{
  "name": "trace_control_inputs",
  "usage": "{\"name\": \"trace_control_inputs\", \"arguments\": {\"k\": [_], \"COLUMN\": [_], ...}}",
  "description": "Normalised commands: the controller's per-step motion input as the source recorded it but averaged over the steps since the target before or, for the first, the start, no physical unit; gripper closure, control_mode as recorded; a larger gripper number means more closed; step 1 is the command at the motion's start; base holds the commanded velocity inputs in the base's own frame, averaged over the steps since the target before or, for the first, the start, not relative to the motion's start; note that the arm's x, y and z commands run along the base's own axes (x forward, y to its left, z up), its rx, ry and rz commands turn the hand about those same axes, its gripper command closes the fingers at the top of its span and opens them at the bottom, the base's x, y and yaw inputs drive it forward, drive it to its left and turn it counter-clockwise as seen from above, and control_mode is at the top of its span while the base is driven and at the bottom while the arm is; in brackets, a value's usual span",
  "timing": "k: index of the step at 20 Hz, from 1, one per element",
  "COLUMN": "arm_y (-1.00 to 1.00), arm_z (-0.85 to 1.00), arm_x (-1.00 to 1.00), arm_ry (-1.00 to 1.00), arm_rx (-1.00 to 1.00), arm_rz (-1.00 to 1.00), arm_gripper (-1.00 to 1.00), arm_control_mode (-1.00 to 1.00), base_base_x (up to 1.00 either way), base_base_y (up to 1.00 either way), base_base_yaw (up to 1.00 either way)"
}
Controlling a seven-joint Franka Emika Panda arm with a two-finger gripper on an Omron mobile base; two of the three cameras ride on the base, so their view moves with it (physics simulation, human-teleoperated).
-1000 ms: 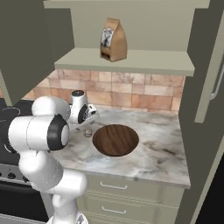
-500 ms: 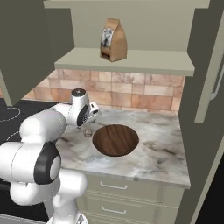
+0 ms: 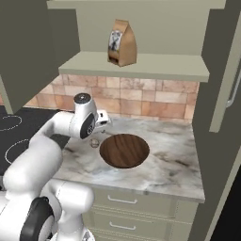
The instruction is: Pick the egg and butter from the fridge and place them by the bowl for mixing.
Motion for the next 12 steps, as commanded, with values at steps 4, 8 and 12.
{"name": "trace_control_inputs", "arguments": {"k": [4,8,12], "arm_y": [-0.12,-0.11,-0.01], "arm_z": [0.29,0.29,0.26], "arm_x": [-0.57,-0.59,-0.59], "arm_ry": [0.00,0.01,0.00], "arm_rx": [0.08,0.17,0.14], "arm_rz": [-0.31,-0.21,-0.18], "arm_gripper": [-1.00,-1.00,-1.00], "arm_control_mode": [-1.00,-1.00,-1.00], "base_base_x": [0.00,0.00,0.00], "base_base_y": [0.00,0.00,0.00], "base_base_yaw": [0.00,0.00,0.00]}}
